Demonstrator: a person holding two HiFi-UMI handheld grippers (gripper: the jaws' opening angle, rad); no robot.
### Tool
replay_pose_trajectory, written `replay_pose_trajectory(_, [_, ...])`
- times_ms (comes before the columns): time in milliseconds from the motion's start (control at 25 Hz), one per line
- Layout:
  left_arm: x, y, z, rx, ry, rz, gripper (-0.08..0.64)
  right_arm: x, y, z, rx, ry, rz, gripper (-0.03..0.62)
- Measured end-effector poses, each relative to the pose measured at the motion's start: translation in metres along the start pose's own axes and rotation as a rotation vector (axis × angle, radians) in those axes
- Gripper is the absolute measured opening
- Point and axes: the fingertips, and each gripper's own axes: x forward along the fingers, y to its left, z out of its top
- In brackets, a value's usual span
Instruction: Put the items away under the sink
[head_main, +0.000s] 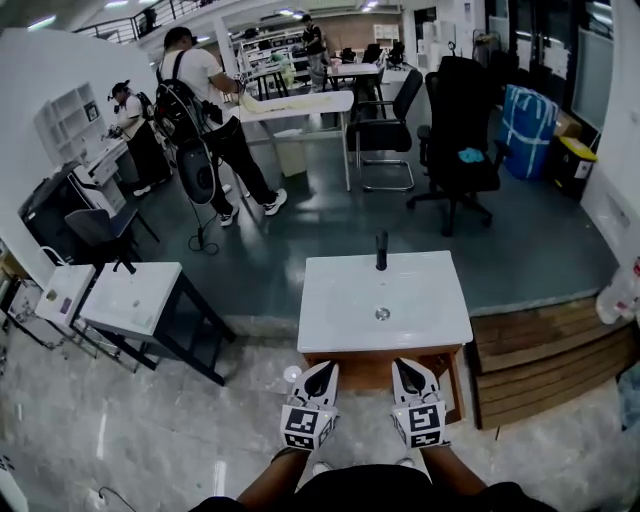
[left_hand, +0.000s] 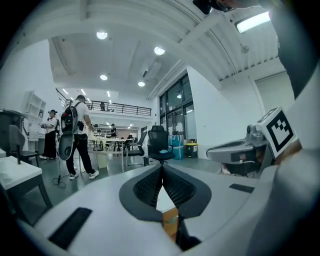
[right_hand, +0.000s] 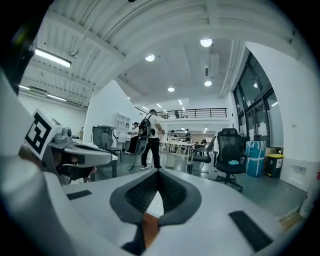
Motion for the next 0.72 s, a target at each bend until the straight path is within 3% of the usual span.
replay_pose_trajectory(720, [-0.016,-0.008,0.0,-0.007,-0.007,0.013,0.021,-0.019,0.002,-0.001,-0.004,-0.009,-0.006,0.018])
